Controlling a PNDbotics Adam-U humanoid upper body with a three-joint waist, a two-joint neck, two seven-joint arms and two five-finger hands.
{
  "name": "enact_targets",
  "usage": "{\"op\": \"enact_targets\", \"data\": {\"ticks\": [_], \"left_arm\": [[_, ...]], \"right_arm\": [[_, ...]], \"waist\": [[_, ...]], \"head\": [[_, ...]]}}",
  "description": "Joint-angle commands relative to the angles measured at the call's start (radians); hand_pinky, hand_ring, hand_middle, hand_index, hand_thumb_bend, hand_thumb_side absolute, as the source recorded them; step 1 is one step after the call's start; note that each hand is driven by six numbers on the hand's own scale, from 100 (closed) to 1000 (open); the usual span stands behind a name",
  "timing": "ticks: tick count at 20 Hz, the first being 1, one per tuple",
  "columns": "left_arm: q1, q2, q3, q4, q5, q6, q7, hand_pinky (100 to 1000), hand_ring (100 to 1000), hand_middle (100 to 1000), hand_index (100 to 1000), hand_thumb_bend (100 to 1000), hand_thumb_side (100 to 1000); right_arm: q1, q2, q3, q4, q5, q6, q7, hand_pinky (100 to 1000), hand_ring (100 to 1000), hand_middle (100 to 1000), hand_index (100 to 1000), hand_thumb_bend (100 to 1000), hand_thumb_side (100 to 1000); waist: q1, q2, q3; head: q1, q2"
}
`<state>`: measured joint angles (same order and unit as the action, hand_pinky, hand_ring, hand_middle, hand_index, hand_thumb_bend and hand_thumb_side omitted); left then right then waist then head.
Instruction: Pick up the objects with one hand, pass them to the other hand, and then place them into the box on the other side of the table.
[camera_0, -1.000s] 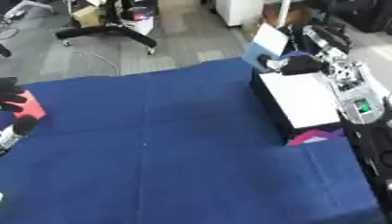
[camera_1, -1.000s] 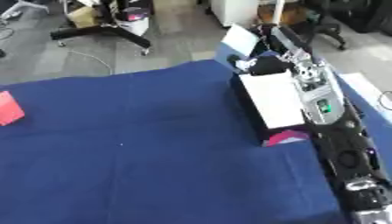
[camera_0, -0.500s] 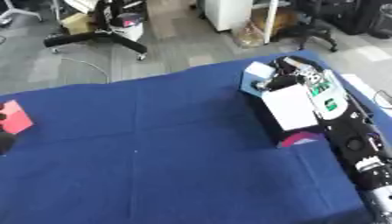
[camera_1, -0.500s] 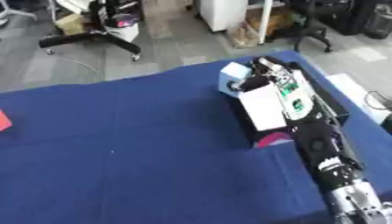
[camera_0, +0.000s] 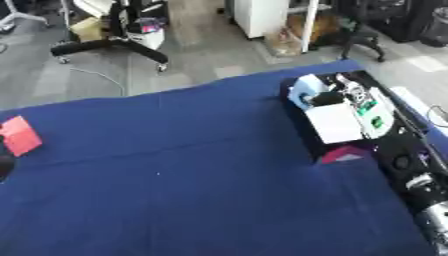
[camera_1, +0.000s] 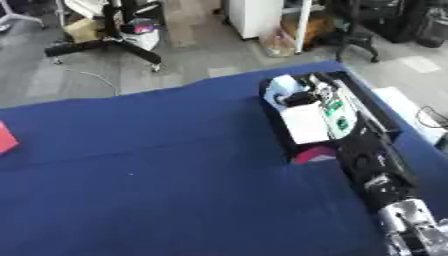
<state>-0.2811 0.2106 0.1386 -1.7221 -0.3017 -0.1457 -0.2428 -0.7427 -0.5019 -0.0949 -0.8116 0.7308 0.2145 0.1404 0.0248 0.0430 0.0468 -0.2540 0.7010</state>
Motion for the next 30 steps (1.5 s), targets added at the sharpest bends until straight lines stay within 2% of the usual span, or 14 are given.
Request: {"op": "enact_targets", "data": {"ticks": [1,2,3,5,8,11,13,14,15,18,20,23,26,30], "left_arm": [[-0.007,0.03,0.015,-0.021,-0.006,0.002,0.007,621,637,646,822,795,657],[-0.006,0.031,0.017,-0.021,-0.007,0.003,0.008,621,637,646,822,794,661],[-0.005,0.032,0.018,-0.021,-0.007,0.004,0.009,621,637,647,823,794,659],[-0.005,0.034,0.02,-0.021,-0.007,0.004,0.009,622,638,647,823,793,660],[-0.004,0.04,0.025,-0.021,-0.012,0.005,0.012,623,639,648,824,794,659],[-0.003,0.052,0.03,-0.022,-0.018,0.004,0.015,626,641,650,825,794,659],[-0.001,0.064,0.033,-0.022,-0.025,0.003,0.016,627,641,651,826,794,658],[-0.001,0.071,0.036,-0.022,-0.029,0.003,0.017,630,644,654,828,793,658],[0.0,0.083,0.038,-0.021,-0.035,0.002,0.019,631,645,655,829,792,658],[-0.003,0.12,0.047,-0.019,-0.057,-0.003,0.027,638,651,659,833,793,652],[-0.008,0.154,0.049,-0.016,-0.072,-0.009,0.031,646,658,665,838,791,650],[-0.017,0.221,0.038,-0.008,-0.103,-0.026,0.027,666,674,681,851,775,644],[-0.024,0.294,0.014,0.012,-0.141,-0.052,0.013,686,687,695,861,754,633],[-0.028,0.39,-0.034,0.051,-0.197,-0.1,-0.026,731,716,724,880,702,602]], "right_arm": [[-0.027,-0.056,-0.002,0.052,0.066,-0.055,-0.053,829,842,898,957,353,612],[-0.027,-0.062,-0.012,0.058,0.085,-0.074,-0.072,831,845,904,961,319,649],[-0.025,-0.068,-0.023,0.058,0.103,-0.092,-0.09,832,849,910,962,359,626],[-0.021,-0.081,-0.048,0.045,0.139,-0.128,-0.126,834,852,917,966,357,624],[-0.012,-0.094,-0.078,-0.016,0.189,-0.175,-0.176,842,859,931,974,385,625],[0.004,-0.096,-0.085,-0.092,0.237,-0.219,-0.213,875,900,957,990,443,630],[0.017,-0.087,-0.086,-0.147,0.271,-0.251,-0.215,885,913,963,992,464,628],[0.023,-0.079,-0.087,-0.174,0.286,-0.268,-0.218,888,917,960,987,489,594],[0.023,-0.064,-0.083,-0.201,0.288,-0.284,-0.227,888,913,957,983,476,565],[0.017,-0.001,-0.054,-0.28,0.255,-0.333,-0.269,869,892,943,970,397,502],[0.023,0.047,-0.024,-0.333,0.224,-0.365,-0.301,862,885,935,965,361,491],[0.053,0.124,0.017,-0.411,0.177,-0.413,-0.349,850,872,918,960,327,471],[0.101,0.199,0.077,-0.485,0.131,-0.459,-0.395,846,866,908,955,294,446],[0.186,0.295,0.171,-0.582,0.072,-0.518,-0.438,836,857,898,951,249,443]], "waist": [[0.002,-0.025,-0.001],[0.002,-0.026,-0.002],[0.002,-0.026,-0.002],[0.002,-0.028,-0.004],[0.001,-0.03,-0.006],[0.001,-0.032,-0.009],[0.002,-0.033,-0.011],[0.003,-0.033,-0.012],[0.004,-0.034,-0.013],[0.01,-0.036,-0.013],[0.013,-0.036,-0.013],[0.02,-0.034,-0.014],[0.025,-0.03,-0.017],[0.031,-0.026,-0.018]], "head": [[-0.001,-0.005],[-0.002,-0.007],[-0.002,-0.008],[-0.001,-0.007],[0.007,-0.004],[0.018,0.001],[0.034,0.008],[0.05,0.014],[0.077,0.023],[0.158,0.049],[0.204,0.063],[0.263,0.068],[0.304,0.069],[0.331,0.069]]}}
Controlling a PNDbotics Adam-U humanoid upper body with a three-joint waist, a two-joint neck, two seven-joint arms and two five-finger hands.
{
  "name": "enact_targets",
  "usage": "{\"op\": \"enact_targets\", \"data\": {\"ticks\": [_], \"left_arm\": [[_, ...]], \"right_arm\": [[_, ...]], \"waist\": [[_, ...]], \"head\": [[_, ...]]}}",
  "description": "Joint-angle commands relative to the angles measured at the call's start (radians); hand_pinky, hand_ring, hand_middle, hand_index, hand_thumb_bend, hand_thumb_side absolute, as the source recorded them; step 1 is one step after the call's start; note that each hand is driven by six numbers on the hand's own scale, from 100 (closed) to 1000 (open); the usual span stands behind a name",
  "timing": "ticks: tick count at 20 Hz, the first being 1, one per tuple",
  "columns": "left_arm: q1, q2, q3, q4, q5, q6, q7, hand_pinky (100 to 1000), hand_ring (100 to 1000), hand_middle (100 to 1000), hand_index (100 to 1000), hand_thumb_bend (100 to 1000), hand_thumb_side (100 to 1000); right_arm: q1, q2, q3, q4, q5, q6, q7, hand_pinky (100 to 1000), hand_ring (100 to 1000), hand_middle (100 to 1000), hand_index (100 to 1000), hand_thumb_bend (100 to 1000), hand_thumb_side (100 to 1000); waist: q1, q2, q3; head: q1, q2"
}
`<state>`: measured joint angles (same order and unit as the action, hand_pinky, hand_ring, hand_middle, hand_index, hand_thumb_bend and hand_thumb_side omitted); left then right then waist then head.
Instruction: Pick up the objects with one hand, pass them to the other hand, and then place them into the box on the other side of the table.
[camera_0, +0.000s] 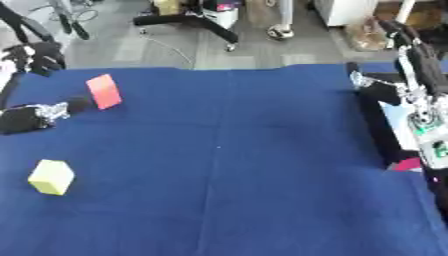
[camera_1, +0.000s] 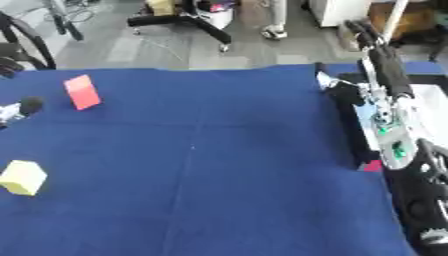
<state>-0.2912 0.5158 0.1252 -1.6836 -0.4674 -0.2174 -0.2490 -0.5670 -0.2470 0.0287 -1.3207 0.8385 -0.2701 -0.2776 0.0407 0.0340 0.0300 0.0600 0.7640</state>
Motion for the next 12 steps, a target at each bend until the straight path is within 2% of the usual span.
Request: {"op": "enact_targets", "data": {"ticks": [1,3,6,8,12], "left_arm": [[-0.018,0.11,-0.036,0.029,-0.046,-0.039,-0.033,738,721,729,882,696,590],[-0.011,0.156,-0.069,0.07,-0.075,-0.055,-0.061,754,730,734,882,670,539],[0.002,0.231,-0.121,0.142,-0.121,-0.083,-0.107,785,748,746,879,608,437],[0.007,0.282,-0.165,0.192,-0.152,-0.102,-0.138,794,748,748,876,571,397],[0.027,0.383,-0.236,0.262,-0.21,-0.156,-0.2,810,757,752,873,500,313]], "right_arm": [[0.03,0.064,0.072,-0.097,-0.051,-0.048,-0.013,835,856,897,951,246,444],[0.06,0.108,0.118,-0.144,-0.078,-0.077,0.01,833,854,894,951,237,444],[0.11,0.126,0.182,-0.219,-0.116,-0.123,0.054,830,850,890,951,224,447],[0.142,0.121,0.185,-0.269,-0.139,-0.154,0.085,827,847,887,950,219,447],[0.196,0.11,0.142,-0.368,-0.178,-0.212,0.147,822,842,881,948,212,447]], "waist": [[0.016,-0.016,-0.002],[0.019,-0.016,-0.007],[0.026,-0.017,-0.015],[0.031,-0.017,-0.019],[0.032,-0.015,-0.032]], "head": [[0.021,0.006],[0.029,0.006],[0.038,0.006],[0.042,0.006],[0.047,0.006]]}}
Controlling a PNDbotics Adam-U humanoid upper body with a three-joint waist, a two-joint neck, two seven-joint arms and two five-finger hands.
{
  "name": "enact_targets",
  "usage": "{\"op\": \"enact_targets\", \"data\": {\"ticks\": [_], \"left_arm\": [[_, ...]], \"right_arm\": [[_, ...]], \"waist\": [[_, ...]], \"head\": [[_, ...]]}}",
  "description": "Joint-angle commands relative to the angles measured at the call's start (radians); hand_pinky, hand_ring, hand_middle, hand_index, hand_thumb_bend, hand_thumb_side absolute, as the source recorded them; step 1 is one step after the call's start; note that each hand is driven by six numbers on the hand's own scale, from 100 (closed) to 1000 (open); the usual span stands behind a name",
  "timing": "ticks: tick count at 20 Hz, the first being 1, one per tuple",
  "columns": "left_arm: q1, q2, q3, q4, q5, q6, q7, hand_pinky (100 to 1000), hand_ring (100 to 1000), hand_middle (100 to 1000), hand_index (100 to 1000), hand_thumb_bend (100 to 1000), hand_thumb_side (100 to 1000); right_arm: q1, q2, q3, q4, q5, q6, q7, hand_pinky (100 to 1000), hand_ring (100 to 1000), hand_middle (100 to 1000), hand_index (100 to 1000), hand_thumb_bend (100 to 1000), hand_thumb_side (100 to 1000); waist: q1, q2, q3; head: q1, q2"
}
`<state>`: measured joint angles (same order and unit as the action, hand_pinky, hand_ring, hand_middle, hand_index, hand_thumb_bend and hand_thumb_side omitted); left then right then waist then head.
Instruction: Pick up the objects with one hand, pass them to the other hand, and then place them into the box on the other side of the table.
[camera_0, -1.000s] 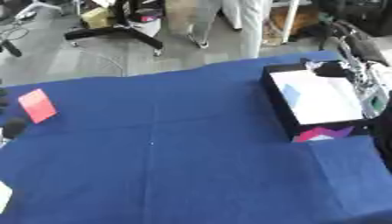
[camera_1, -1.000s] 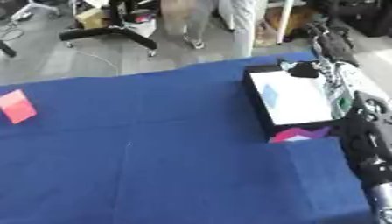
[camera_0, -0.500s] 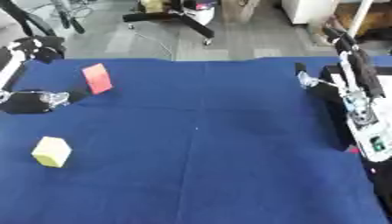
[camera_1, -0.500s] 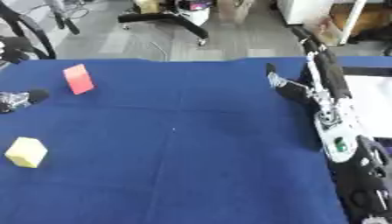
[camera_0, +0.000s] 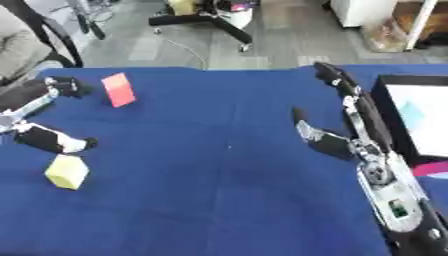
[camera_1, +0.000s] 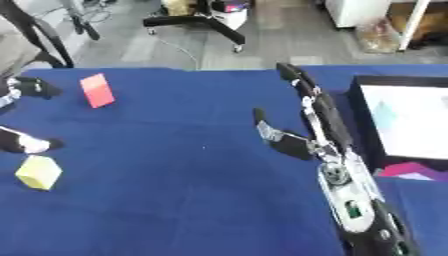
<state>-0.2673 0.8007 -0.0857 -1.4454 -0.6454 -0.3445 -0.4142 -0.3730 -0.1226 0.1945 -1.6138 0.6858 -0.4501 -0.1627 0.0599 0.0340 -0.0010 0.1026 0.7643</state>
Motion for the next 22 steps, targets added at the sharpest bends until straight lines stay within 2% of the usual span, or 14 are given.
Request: {"op": "enact_targets", "data": {"ticks": [1,4,10,18,22], "left_arm": [[0.013,0.124,-0.028,0.024,-0.033,-0.045,-0.051,810,755,750,871,492,306],[0.049,0.184,-0.031,0.029,-0.019,-0.08,-0.1,811,752,745,860,455,273],[0.039,0.169,-0.017,0.059,-0.016,-0.066,-0.201,808,746,742,855,414,280],[0.003,0.102,-0.017,0.106,-0.113,-0.029,-0.144,809,751,750,860,391,303],[-0.008,0.076,-0.033,0.157,-0.161,-0.05,-0.165,815,759,758,866,391,287]], "right_arm": [[0.011,-0.016,-0.034,-0.093,-0.035,-0.037,0.049,822,842,881,947,211,447],[0.018,-0.014,-0.047,-0.124,-0.069,-0.028,0.098,820,840,878,946,207,448],[0.019,-0.013,-0.066,-0.167,-0.138,0.003,0.204,820,840,877,946,201,452],[0.023,-0.007,-0.098,-0.218,-0.222,0.042,0.341,820,839,876,946,195,457],[0.026,-0.004,-0.119,-0.242,-0.262,0.061,0.411,819,839,875,945,194,457]], "waist": [[0.013,-0.015,-0.002],[0.013,-0.015,-0.008],[0.011,-0.017,-0.013],[0.005,-0.017,-0.015],[0.002,-0.018,-0.017]], "head": [[0.005,0.006],[0.003,0.006],[-0.004,0.006],[-0.007,0.006],[-0.006,0.006]]}}
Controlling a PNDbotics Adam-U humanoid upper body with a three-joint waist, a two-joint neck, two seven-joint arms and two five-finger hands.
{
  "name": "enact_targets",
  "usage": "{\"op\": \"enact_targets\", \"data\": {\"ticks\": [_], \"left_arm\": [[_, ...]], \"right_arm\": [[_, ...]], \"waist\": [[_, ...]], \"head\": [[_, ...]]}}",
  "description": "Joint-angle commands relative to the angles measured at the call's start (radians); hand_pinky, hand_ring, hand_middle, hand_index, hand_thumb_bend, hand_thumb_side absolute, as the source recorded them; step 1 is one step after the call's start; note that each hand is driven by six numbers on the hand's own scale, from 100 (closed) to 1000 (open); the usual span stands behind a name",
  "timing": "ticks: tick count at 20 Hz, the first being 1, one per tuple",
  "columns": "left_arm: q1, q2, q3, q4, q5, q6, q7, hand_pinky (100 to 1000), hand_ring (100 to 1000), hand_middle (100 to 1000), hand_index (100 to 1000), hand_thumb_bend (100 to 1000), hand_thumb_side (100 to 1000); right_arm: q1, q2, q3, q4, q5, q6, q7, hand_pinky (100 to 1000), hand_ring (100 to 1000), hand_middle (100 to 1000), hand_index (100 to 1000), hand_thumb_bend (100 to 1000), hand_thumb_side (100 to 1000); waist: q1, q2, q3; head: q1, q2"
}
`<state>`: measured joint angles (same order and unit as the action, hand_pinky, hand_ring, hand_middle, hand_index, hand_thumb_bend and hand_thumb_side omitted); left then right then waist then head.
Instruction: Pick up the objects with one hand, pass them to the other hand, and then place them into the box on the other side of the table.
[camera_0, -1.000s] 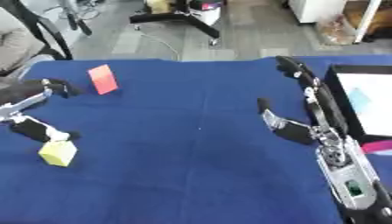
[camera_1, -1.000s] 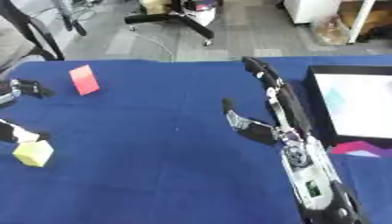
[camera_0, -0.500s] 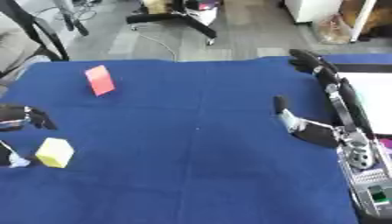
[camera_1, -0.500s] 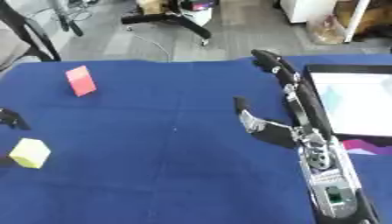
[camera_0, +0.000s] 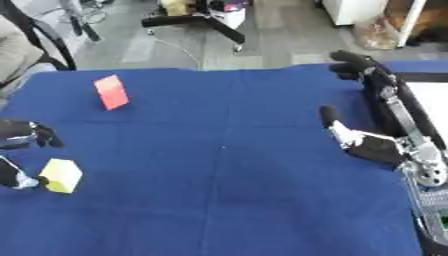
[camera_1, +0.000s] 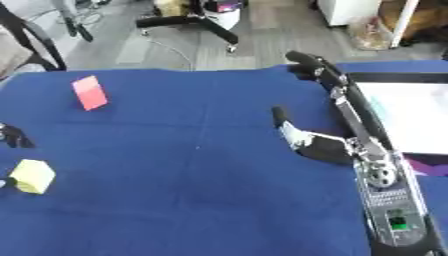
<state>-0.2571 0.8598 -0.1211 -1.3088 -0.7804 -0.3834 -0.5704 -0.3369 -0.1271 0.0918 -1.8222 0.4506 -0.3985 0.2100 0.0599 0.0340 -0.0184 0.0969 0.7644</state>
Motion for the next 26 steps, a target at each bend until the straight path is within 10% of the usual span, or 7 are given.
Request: {"op": "enact_targets", "data": {"ticks": [1,6,12,17,26], "left_arm": [[-0.021,0.012,0.002,0.033,-0.034,-0.017,-0.016,814,757,756,864,389,285],[-0.033,-0.012,0.006,0.082,-0.054,-0.024,0.006,802,741,738,849,376,281],[-0.033,-0.03,0.026,0.088,-0.063,-0.012,0.133,675,501,480,615,181,302],[-0.013,-0.039,0.094,-0.032,-0.008,0.022,0.178,631,462,433,562,241,308],[-0.14,-0.335,0.153,-0.27,0.464,0.124,0.214,502,434,405,522,466,264]], "right_arm": [[-0.009,0.002,-0.022,-0.039,-0.038,0.014,0.057,819,838,875,945,193,457],[-0.005,0.003,-0.044,-0.065,-0.082,0.035,0.127,819,838,875,945,193,458],[-0.002,0.004,-0.051,-0.069,-0.091,0.042,0.138,819,838,875,946,189,461],[-0.007,0.003,-0.048,-0.071,-0.093,0.041,0.141,820,837,874,947,188,461],[-0.1,-0.005,0.045,-0.06,-0.14,-0.058,0.17,864,879,907,965,259,480]], "waist": [[0.002,-0.019,0.0],[0.0,-0.019,0.001],[-0.004,-0.02,0.002],[-0.005,-0.019,0.009],[-0.035,-0.025,0.018]], "head": [[0.0,0.006],[-0.001,0.006],[-0.003,0.006],[-0.008,0.006],[-0.03,0.006]]}}
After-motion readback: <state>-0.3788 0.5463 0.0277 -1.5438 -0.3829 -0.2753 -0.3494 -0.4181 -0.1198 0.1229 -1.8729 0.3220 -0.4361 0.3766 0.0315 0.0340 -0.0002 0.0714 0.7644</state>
